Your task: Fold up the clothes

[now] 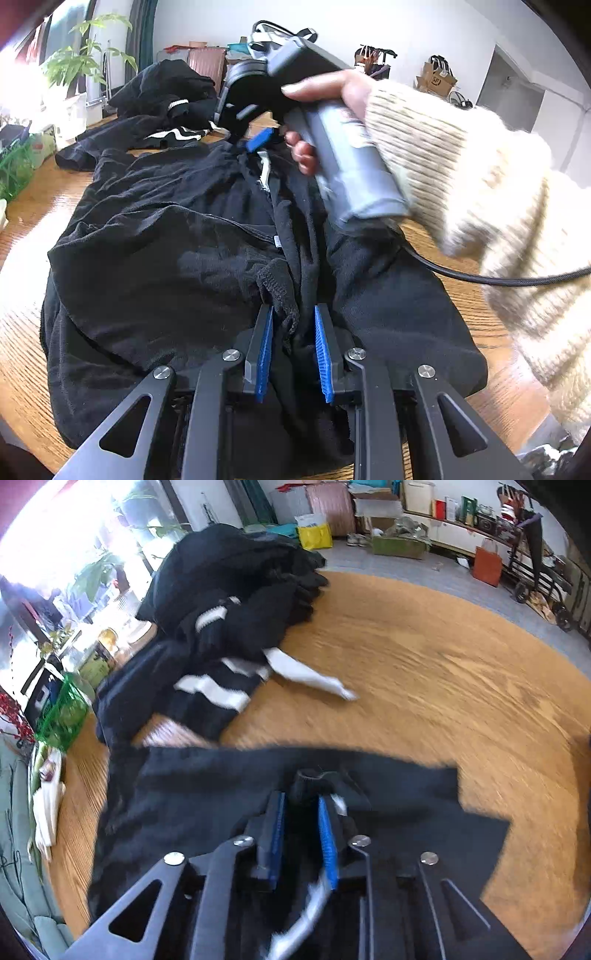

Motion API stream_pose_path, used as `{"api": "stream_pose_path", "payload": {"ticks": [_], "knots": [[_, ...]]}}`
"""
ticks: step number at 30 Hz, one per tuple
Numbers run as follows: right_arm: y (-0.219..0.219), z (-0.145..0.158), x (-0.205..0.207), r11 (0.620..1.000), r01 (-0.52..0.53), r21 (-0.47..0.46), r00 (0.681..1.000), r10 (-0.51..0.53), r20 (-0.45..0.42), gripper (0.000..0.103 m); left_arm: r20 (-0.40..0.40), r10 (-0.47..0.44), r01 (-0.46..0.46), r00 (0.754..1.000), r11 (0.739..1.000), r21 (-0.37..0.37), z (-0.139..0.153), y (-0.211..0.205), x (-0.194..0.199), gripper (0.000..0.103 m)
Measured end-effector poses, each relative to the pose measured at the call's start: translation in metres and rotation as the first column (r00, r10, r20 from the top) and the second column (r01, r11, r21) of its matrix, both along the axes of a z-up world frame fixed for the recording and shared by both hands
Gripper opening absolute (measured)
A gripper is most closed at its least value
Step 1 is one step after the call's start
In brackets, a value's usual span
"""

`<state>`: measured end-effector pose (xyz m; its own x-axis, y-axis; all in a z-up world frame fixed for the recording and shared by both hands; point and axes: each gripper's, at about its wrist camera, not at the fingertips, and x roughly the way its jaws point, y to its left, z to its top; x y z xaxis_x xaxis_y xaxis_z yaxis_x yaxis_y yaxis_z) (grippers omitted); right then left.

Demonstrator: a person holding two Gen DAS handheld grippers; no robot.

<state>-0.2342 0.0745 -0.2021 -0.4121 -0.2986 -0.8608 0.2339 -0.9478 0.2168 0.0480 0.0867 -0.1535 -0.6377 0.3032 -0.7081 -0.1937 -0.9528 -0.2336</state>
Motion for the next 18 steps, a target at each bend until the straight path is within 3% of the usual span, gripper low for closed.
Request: {"api": "stream_pose_path", "payload": {"ticks": [5, 7, 8, 10, 12, 13, 15, 18], "knots": [[0.01, 0.03, 0.014, 0.991, -0.002, -0.136, 0.999, -0.003, -0.038, 0.032, 0.022, -0.018, 0.015, 1.0, 0.995, 0.098, -0.001, -0.013, -0.004, 0.026], [0.024, 0.048, 0.034, 0.99, 0.012, -0.143, 0.997, -0.023, -0.077, 0.046, 0.045, -0.017, 0.011, 0.999, 0.99, 0.143, 0.001, -0.019, -0.006, 0.029], [0.031, 0.055, 0.046, 0.991, 0.018, -0.132, 0.995, -0.031, -0.09, 0.047, 0.048, -0.009, 0.001, 0.999, 0.987, 0.16, 0.004, -0.024, -0.007, 0.032], [0.046, 0.062, 0.079, 0.995, 0.024, -0.098, 0.994, -0.035, -0.104, 0.047, 0.005, 0.037, -0.037, 0.999, 0.983, 0.179, 0.021, -0.042, -0.005, 0.042], [0.053, 0.062, 0.117, 0.996, -0.007, -0.088, 0.992, -0.004, -0.124, 0.047, -0.04, 0.115, -0.104, 0.993, 0.972, 0.209, 0.039, -0.07, -0.002, 0.068], [0.056, 0.061, 0.136, 0.996, -0.025, -0.083, 0.991, 0.014, -0.135, 0.05, -0.035, 0.16, -0.148, 0.986, 0.962, 0.229, 0.043, -0.087, -0.003, 0.075], [0.049, 0.057, 0.175, 0.995, -0.074, -0.062, 0.986, 0.064, -0.157, 0.053, -0.005, 0.263, -0.251, 0.965, 0.927, 0.278, 0.049, -0.128, -0.006, 0.077], [0.027, 0.048, 0.232, 0.984, -0.168, -0.062, 0.973, 0.155, -0.174, 0.053, 0.133, 0.365, -0.389, 0.921, 0.868, 0.307, 0.043, -0.179, -0.023, 0.077]]}}
